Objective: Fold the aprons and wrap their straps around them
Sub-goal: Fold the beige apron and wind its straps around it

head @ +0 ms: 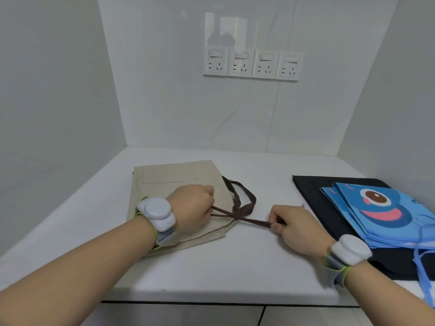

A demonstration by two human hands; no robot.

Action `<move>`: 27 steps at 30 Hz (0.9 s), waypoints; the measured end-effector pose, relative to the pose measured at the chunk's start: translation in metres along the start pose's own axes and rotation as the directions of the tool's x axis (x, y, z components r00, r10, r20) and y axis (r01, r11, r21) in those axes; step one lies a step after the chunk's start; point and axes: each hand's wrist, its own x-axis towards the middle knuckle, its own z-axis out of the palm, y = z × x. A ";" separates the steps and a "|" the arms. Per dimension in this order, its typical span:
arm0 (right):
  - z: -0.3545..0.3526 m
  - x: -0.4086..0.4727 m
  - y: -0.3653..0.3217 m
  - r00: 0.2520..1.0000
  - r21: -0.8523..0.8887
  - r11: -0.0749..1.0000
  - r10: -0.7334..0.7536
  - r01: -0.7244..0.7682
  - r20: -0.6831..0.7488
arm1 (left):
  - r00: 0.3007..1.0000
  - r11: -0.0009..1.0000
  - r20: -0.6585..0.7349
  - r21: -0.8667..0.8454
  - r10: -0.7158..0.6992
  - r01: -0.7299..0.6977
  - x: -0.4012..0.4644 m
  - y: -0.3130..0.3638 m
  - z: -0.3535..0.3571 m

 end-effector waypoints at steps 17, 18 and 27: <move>0.001 0.016 -0.022 0.973 0.994 0.089 0.228 -0.060 0.038 | 0.821 -0.005 0.157 -0.983 -0.549 0.184 0.010 0.011 -0.008; 0.003 0.016 -0.026 0.976 0.998 -0.031 0.211 -0.046 0.051 | 0.831 -0.134 0.191 -0.981 -0.522 0.142 0.011 0.015 -0.010; 0.014 0.019 -0.032 0.963 0.986 -0.136 0.237 -0.100 0.131 | 0.867 -0.229 0.265 -0.957 -0.421 0.181 0.012 0.020 0.003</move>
